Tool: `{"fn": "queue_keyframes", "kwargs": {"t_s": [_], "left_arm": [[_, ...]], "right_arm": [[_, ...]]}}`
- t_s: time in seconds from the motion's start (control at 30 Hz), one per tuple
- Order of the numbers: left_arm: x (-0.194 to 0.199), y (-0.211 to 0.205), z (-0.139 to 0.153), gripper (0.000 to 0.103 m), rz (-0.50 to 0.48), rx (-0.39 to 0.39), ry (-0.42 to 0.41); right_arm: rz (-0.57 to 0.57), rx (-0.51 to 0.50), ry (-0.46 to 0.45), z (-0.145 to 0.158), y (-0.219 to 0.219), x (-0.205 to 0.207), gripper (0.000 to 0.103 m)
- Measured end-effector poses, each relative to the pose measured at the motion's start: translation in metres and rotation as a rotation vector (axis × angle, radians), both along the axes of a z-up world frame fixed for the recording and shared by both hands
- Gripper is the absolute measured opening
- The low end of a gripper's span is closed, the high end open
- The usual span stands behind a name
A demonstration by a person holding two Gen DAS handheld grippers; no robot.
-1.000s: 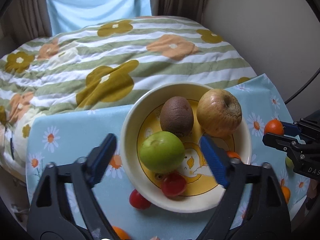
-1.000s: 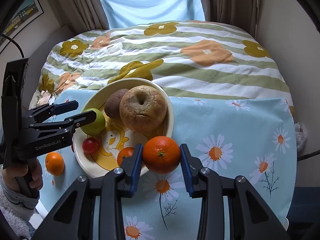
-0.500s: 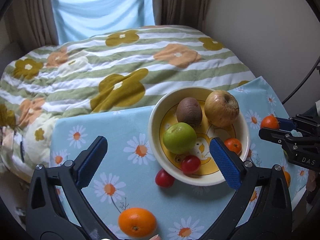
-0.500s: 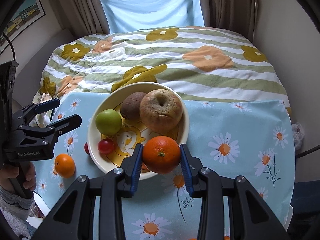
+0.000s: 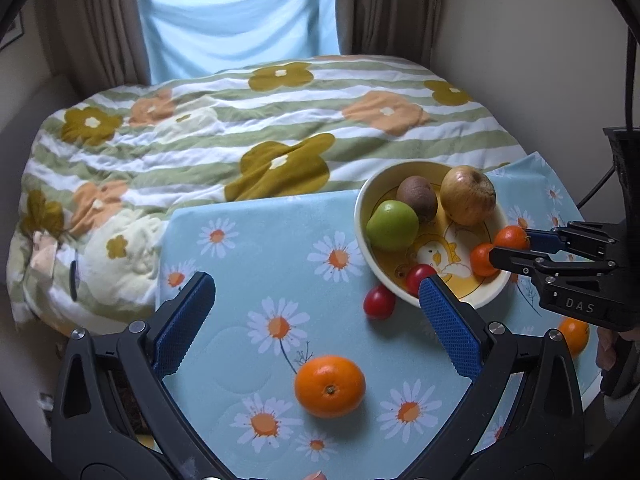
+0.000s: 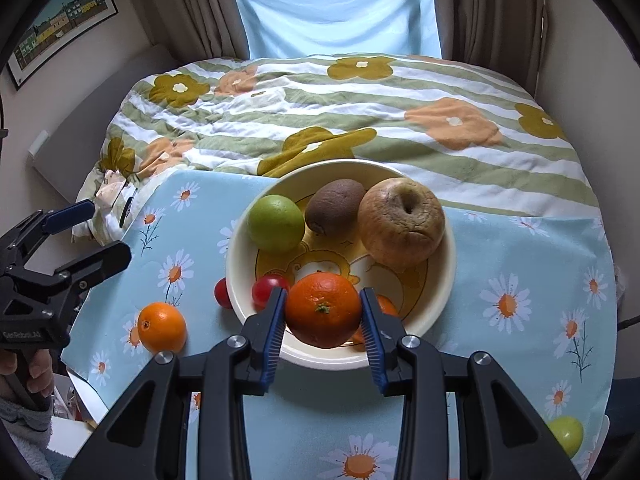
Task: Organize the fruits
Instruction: 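Withdraw both tools from the bowl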
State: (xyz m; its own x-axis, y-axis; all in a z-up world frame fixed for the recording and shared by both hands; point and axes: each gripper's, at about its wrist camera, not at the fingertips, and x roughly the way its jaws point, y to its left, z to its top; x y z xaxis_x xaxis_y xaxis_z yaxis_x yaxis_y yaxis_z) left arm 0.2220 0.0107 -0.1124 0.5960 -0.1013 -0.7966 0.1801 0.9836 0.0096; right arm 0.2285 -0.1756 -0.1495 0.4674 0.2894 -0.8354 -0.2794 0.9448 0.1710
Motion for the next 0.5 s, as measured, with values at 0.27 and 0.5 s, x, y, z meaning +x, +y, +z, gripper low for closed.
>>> {"fn": "queue_keyframes", "kwargs": {"t_s": [0.27, 0.5], "left_arm": [[-0.016, 0.017, -0.009, 0.103, 0.025, 0.01, 0.025], [-0.021, 0.021, -0.017, 0.103, 0.028, 0.008, 0.045]], "right_arm": [[0.027, -0.025, 0.04, -0.03, 0.018, 0.003, 0.034], [0.016, -0.036, 0.021, -0.035, 0.021, 0.002, 0.043]]}}
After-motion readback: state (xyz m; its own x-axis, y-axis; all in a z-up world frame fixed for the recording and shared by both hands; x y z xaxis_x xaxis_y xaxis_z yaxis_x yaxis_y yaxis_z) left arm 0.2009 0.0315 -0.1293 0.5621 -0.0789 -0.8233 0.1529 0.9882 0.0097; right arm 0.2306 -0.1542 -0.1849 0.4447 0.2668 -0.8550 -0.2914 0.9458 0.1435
